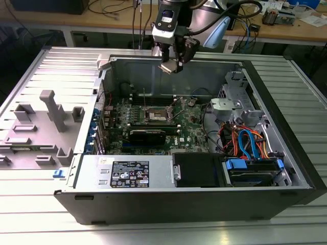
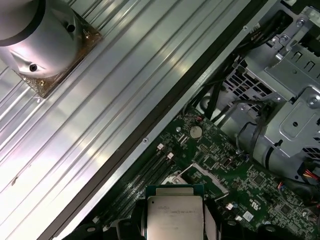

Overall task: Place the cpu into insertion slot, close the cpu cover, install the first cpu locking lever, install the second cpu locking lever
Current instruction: 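Place the cpu into insertion slot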

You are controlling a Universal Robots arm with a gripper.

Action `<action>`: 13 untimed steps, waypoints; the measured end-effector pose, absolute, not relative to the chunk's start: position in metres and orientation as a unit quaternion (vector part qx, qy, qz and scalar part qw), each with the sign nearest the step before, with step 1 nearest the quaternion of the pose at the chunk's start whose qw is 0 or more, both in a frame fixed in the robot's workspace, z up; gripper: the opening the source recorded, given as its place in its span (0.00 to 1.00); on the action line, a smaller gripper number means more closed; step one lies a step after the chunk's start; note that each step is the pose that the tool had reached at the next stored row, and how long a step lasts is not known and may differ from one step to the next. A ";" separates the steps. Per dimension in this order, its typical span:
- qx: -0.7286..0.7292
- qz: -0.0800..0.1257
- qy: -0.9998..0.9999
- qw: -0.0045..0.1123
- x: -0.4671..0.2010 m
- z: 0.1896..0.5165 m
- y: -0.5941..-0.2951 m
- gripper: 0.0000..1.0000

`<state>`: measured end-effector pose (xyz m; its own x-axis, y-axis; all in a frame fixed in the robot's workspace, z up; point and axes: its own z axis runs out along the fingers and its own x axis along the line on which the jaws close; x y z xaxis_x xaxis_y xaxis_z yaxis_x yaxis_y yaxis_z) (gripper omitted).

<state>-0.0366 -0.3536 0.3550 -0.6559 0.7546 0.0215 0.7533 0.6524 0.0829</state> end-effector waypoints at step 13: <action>0.477 0.041 0.878 0.009 -0.037 0.352 -0.354 0.55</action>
